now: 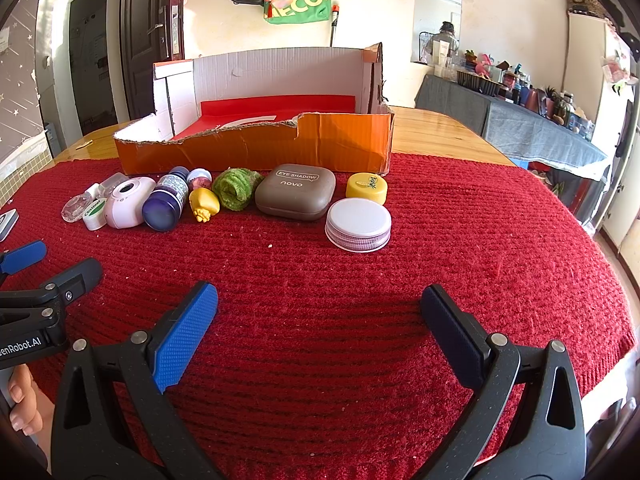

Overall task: Organize objects
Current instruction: 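Move both grippers open toward the row of items before the box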

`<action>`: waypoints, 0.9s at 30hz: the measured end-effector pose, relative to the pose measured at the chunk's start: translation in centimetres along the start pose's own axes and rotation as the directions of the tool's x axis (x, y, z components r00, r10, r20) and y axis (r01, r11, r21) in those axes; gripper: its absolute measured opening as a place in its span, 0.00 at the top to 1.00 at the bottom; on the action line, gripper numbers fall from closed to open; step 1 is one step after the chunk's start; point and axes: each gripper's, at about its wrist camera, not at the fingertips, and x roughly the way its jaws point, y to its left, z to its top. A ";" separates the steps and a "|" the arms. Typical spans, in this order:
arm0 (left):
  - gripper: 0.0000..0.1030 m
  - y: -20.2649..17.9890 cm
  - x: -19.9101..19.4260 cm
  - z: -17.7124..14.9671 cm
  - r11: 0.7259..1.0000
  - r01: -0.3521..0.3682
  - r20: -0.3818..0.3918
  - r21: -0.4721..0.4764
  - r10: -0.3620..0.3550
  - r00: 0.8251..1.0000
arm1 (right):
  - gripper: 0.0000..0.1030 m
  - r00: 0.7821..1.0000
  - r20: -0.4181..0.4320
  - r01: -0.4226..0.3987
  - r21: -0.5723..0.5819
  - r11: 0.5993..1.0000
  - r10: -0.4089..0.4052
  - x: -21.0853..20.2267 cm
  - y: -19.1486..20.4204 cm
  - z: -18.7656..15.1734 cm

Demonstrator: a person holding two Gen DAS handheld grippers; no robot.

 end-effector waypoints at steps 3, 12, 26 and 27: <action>0.00 0.0 0.0 0.0 1.000 -0.002 0.000 -0.001 0.002 1.000 | 0.00 1.000 0.000 -0.001 -0.001 1.000 0.001 0.0 0.0 0.0; 0.00 0.0 0.0 0.0 1.000 -0.008 -0.001 -0.003 0.008 1.000 | 0.00 1.000 -0.001 -0.005 -0.005 1.000 0.005 -0.2 0.1 -0.2; 0.00 2.1 -0.5 3.0 1.000 -0.007 0.000 0.025 0.007 1.000 | 0.00 1.000 0.009 -0.011 0.000 1.000 0.011 -2.6 -1.0 0.7; 0.00 2.4 -0.5 3.4 1.000 -0.009 -0.002 0.027 0.009 1.000 | 0.00 1.000 0.007 -0.009 -0.002 1.000 0.009 -2.4 -1.1 1.0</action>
